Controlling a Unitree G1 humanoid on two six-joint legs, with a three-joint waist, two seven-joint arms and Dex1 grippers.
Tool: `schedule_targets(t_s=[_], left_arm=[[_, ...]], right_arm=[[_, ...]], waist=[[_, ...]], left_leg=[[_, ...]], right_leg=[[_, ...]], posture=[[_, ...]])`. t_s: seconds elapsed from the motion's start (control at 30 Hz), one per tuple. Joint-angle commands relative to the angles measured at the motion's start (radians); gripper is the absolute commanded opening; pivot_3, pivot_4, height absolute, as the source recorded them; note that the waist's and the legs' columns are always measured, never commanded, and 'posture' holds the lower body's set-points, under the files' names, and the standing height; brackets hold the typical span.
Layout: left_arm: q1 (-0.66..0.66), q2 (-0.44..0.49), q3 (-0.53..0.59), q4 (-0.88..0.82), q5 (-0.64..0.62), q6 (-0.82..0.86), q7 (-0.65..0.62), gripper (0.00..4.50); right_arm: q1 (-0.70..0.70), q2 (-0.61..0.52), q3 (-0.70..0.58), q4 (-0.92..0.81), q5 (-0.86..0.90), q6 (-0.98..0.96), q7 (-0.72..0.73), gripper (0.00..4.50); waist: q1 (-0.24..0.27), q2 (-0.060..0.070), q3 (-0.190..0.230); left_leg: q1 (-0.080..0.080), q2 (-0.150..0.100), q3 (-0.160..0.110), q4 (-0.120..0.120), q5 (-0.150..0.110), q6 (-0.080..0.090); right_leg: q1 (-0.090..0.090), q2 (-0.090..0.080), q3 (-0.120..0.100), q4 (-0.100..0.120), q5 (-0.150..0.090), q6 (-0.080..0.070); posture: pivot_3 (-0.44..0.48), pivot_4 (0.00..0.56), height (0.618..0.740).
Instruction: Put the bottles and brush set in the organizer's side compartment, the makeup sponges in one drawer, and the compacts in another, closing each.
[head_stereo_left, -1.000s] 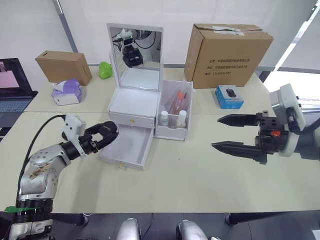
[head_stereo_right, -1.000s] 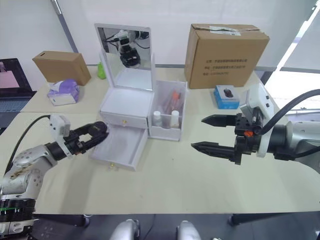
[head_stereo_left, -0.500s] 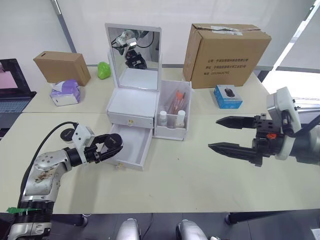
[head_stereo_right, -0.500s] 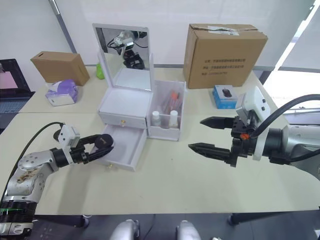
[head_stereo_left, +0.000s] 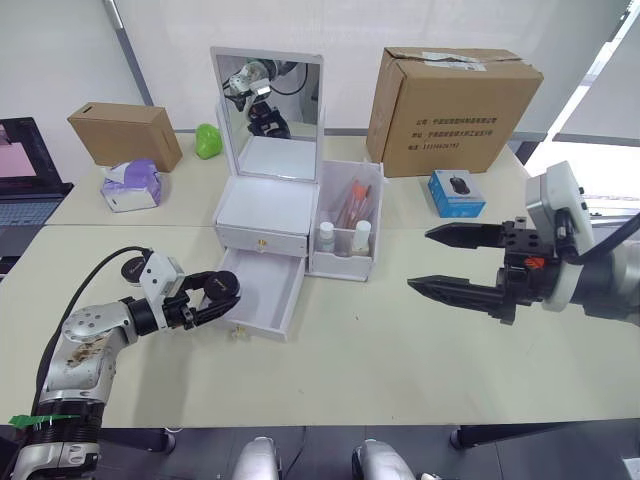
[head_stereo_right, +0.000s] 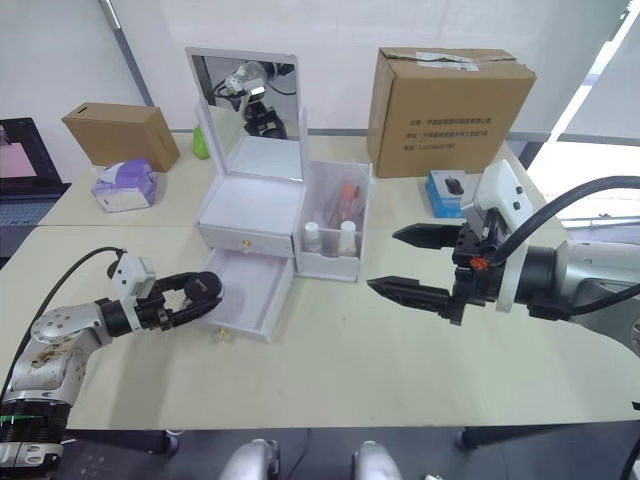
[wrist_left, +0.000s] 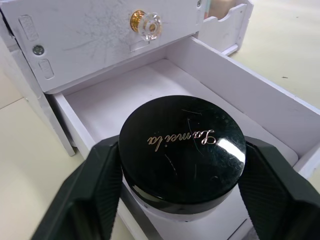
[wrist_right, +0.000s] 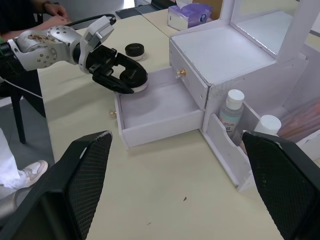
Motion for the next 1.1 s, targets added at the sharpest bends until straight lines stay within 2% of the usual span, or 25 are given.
schedule_targets(t_s=[0.03, 0.37, 0.5, 0.63, 0.87, 1.03, 1.1], left_arm=[[-0.012, -0.001, 0.009, 0.017, -0.003, -0.017, -0.007, 4.45], [-0.041, -0.004, 0.072, 0.044, -0.052, -0.009, 0.01, 4.45], [-0.004, -0.004, 0.172, -0.015, -0.121, 0.057, 0.088, 4.45], [0.091, -0.028, 0.281, -0.067, -0.14, 0.085, 0.216, 4.45], [0.296, -0.095, 0.491, -0.075, -0.107, 0.018, 0.453, 4.45], [0.466, -0.173, 0.579, -0.144, -0.11, -0.03, 0.515, 4.45], [0.524, -0.211, 0.604, -0.17, -0.118, -0.047, 0.533, 4.45]], right_arm=[[-0.026, -0.013, -0.01, -0.002, 0.019, 0.005, -0.01, 4.5], [-0.039, -0.011, -0.001, 0.014, 0.012, 0.008, 0.004, 4.5], [-0.054, -0.008, 0.018, 0.028, -0.002, 0.002, 0.029, 4.5], [-0.111, 0.01, 0.079, 0.069, -0.048, -0.017, 0.075, 4.5], [-0.227, 0.078, 0.194, 0.153, -0.158, -0.043, 0.181, 4.5], [-0.26, 0.107, 0.228, 0.202, -0.227, -0.067, 0.264, 4.5], [-0.267, 0.112, 0.236, 0.219, -0.255, -0.077, 0.3, 4.5]], waist=[[0.001, 0.0, 0.0], [0.0, 0.0, 0.0], [-0.001, 0.0, 0.0], [-0.008, 0.001, 0.0], [-0.008, 0.001, 0.0], [0.001, 0.0, 0.0], [0.004, 0.0, 0.0]], left_leg=[[0.0, 0.0, 0.0, 0.0, 0.0, 0.0], [0.0, 0.0, 0.0, 0.0, 0.0, 0.0], [0.0, 0.001, 0.0, 0.0, 0.0, 0.0], [0.001, 0.001, 0.0, 0.0, 0.0, 0.0], [0.002, 0.002, 0.0, 0.0, 0.0, 0.0], [0.002, 0.002, 0.001, 0.0, -0.001, -0.001], [0.0, 0.002, 0.003, -0.001, -0.005, -0.008]], right_leg=[[0.0, 0.0, 0.0, 0.0, 0.0, 0.0], [0.0, 0.0, 0.0, 0.001, 0.0, 0.0], [0.0, 0.0, 0.0, 0.001, 0.0, 0.0], [0.0, 0.0, 0.0, 0.001, 0.0, 0.0], [-0.002, 0.001, 0.0, 0.001, 0.0, -0.001], [-0.006, 0.0, 0.0, 0.0, -0.001, -0.004], [-0.007, -0.003, -0.001, 0.0, -0.001, -0.005]], posture=[[0.0, 0.15, 0.74], [0.0, 0.15, 0.74], [0.0, 0.15, 0.74], [0.0, 0.15, 0.74], [0.0, 0.15, 0.74], [0.0, 0.15, 0.74], [0.0, 0.15, 0.74]])
